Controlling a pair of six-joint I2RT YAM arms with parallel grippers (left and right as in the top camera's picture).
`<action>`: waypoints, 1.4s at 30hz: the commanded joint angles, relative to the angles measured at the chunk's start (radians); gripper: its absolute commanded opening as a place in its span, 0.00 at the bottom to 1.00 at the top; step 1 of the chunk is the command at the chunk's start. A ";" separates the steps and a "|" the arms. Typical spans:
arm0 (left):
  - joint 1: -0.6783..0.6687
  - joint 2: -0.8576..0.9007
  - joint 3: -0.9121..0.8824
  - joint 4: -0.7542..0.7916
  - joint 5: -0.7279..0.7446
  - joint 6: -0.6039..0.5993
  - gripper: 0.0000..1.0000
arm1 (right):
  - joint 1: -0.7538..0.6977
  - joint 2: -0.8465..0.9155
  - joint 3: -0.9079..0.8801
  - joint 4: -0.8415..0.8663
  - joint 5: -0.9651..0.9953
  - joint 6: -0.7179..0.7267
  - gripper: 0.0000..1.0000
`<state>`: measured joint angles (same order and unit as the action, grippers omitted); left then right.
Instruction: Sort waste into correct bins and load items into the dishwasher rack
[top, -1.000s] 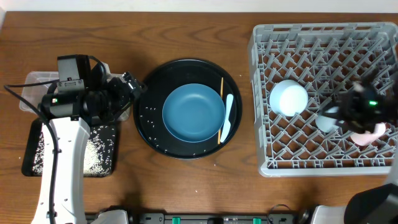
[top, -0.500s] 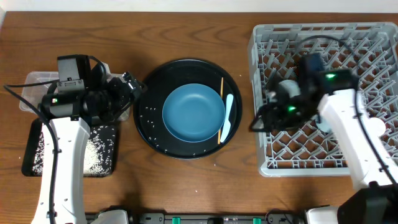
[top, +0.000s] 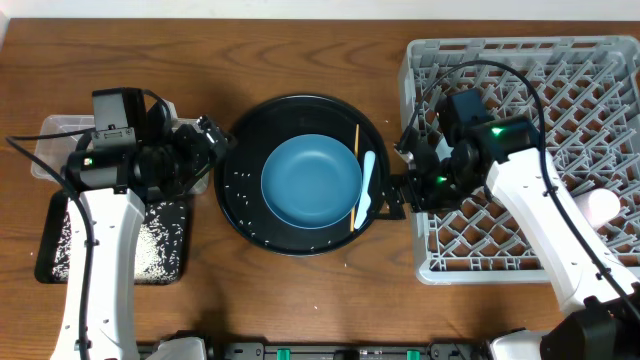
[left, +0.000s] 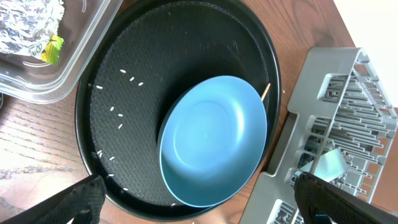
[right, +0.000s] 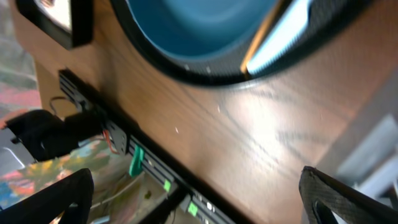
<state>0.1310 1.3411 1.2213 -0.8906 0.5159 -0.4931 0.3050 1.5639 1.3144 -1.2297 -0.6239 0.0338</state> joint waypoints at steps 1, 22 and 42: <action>0.004 0.005 0.006 -0.003 -0.009 0.010 0.98 | 0.008 -0.008 -0.002 0.062 -0.072 0.039 0.96; 0.004 0.005 0.006 -0.003 -0.009 0.010 0.98 | 0.261 0.073 0.032 0.681 0.484 -0.092 0.99; 0.004 0.005 0.006 -0.003 -0.009 0.010 0.98 | 0.269 0.321 0.032 0.851 0.550 -0.091 0.61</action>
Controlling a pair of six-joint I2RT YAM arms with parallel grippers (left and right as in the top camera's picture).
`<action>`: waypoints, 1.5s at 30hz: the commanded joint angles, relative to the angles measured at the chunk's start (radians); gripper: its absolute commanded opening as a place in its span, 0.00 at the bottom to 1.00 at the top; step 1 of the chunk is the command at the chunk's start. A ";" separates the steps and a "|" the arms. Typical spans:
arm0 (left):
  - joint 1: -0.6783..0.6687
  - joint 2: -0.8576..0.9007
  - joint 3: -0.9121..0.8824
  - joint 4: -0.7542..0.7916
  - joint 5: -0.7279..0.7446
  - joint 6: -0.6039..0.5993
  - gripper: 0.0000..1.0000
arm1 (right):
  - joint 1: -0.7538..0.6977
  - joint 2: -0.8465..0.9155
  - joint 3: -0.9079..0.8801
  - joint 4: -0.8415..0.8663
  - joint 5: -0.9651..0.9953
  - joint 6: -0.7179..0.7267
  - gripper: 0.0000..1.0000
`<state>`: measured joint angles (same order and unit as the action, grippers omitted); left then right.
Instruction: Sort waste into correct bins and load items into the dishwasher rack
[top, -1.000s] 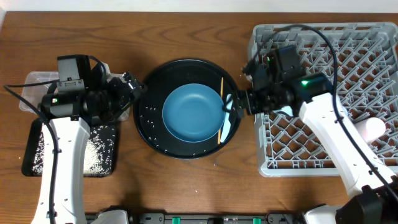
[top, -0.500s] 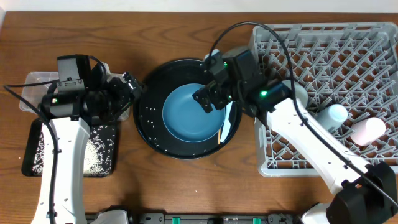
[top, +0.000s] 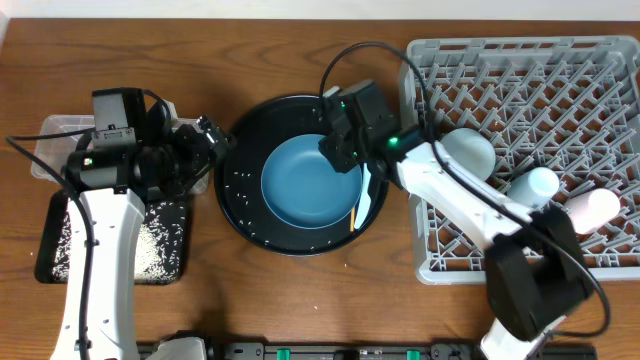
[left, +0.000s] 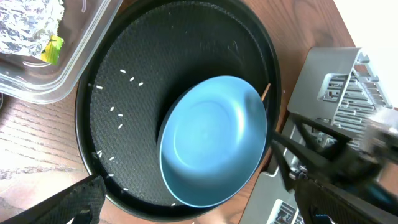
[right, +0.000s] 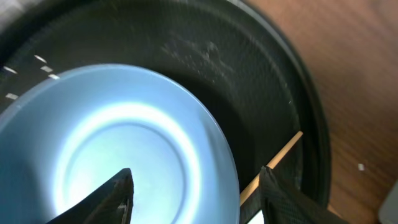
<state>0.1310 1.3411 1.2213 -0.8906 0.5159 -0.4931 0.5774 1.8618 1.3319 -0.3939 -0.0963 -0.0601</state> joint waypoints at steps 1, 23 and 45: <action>0.004 0.005 0.006 -0.003 -0.009 0.010 0.98 | -0.004 0.032 0.015 0.017 0.026 0.003 0.61; 0.004 0.005 0.006 -0.003 -0.009 0.010 0.98 | -0.008 0.137 0.014 -0.014 0.086 0.003 0.33; 0.004 0.005 0.006 -0.003 -0.009 0.010 0.98 | -0.008 0.138 0.013 -0.041 0.130 0.003 0.19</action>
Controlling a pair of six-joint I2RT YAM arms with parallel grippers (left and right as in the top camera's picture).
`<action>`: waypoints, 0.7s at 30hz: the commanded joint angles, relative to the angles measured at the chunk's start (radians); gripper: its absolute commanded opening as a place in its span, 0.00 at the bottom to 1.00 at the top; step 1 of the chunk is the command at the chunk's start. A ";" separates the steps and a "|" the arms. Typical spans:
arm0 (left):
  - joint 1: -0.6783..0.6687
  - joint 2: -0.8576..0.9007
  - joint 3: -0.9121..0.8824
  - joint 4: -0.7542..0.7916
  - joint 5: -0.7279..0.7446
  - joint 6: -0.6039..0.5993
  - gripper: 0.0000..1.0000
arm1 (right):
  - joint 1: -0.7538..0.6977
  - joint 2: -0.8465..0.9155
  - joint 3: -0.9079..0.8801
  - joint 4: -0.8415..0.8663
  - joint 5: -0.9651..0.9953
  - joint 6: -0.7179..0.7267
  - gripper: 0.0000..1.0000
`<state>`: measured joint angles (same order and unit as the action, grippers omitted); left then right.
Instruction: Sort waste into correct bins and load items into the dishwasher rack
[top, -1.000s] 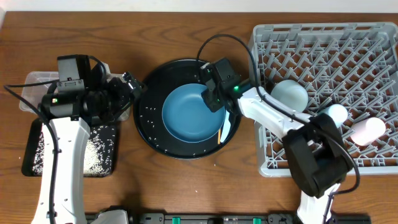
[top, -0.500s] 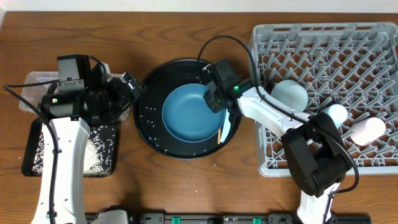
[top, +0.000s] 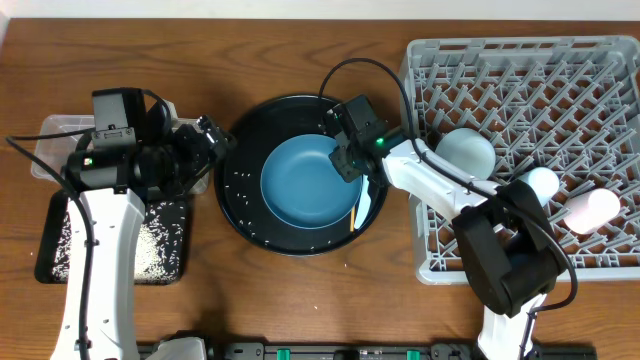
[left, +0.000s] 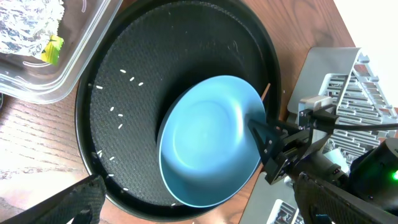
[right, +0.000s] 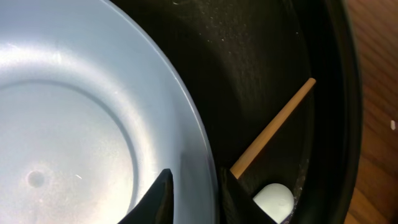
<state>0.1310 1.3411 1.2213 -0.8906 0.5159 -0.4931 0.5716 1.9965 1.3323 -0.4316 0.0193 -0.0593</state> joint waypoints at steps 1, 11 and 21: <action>0.004 0.005 0.006 -0.003 -0.009 0.010 0.98 | -0.002 0.003 0.013 -0.006 0.015 0.002 0.20; 0.004 0.005 0.006 -0.003 -0.009 0.010 0.98 | -0.002 0.003 0.013 -0.006 0.015 0.002 0.15; 0.004 0.005 0.006 -0.003 -0.009 0.010 0.98 | -0.002 0.003 0.013 -0.016 0.015 0.002 0.13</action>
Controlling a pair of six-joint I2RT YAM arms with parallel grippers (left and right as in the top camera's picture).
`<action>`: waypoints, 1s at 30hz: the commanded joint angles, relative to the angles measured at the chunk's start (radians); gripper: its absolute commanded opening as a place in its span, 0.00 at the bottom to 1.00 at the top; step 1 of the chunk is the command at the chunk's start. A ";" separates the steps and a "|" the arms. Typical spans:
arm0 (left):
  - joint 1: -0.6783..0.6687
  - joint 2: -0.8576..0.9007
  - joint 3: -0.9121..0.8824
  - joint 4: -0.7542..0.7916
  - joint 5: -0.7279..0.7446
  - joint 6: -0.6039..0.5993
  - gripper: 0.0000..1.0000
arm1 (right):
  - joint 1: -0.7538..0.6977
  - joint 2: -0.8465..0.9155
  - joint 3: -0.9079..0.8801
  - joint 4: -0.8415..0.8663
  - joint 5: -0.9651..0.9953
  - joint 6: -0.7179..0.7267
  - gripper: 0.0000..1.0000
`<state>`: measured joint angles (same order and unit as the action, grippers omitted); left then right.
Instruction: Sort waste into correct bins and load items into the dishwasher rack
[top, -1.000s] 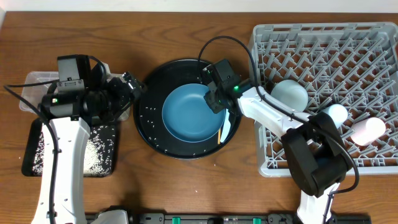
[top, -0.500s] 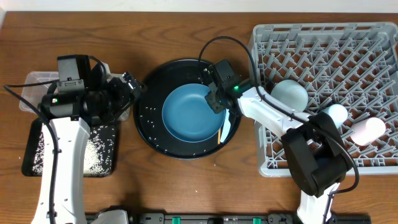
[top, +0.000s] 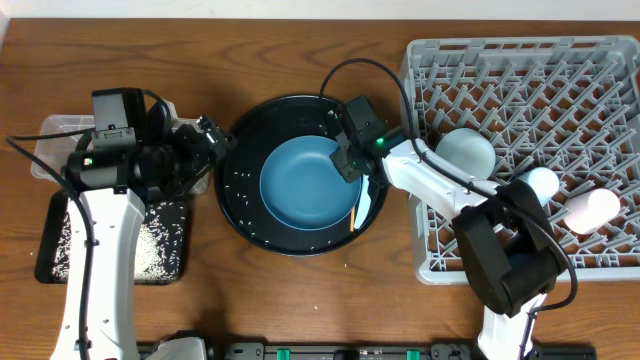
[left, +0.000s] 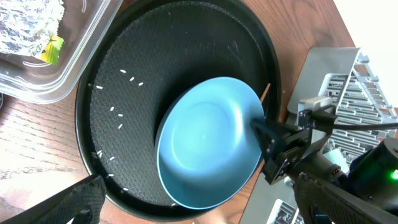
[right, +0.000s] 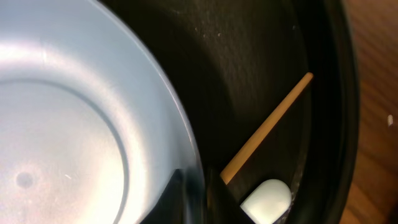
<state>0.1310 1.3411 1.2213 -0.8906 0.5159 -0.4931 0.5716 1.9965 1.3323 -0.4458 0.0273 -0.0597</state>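
A blue bowl sits in a round black tray speckled with rice grains. My right gripper is shut on the bowl's right rim; in the right wrist view its fingers pinch the rim. A wooden chopstick and a pale spoon lie in the tray just right of the bowl. My left gripper hangs open and empty over the tray's left side, well above it. The grey dishwasher rack stands on the right.
Three pale cups lie in the rack. A clear container holding crumpled foil sits at the far left. In front of it lies a black rectangular tray of rice. Wood table surrounds all.
My right gripper's fingers stood apart on either side of the bowl's rim; now they are shut on it. The bowl has shifted slightly left. The left arm has not moved.
My right gripper was first open by the rack's left edge beside the tray. Then it hung open above the bowl's right part. Then it straddled the bowl's right rim, and now it pinches that rim. The left gripper stayed open and still throughout.
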 joint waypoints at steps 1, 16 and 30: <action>0.004 0.005 0.006 -0.003 -0.009 0.010 0.98 | -0.002 0.003 0.013 -0.003 0.007 0.002 0.13; 0.004 0.005 0.006 -0.003 -0.009 0.010 0.98 | -0.002 -0.026 0.016 0.008 0.006 0.002 0.01; 0.004 0.005 0.006 -0.003 -0.009 0.010 0.98 | -0.008 -0.311 0.018 -0.015 0.007 0.002 0.01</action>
<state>0.1310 1.3411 1.2213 -0.8906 0.5159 -0.4931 0.5716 1.7519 1.3342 -0.4530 0.0242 -0.0555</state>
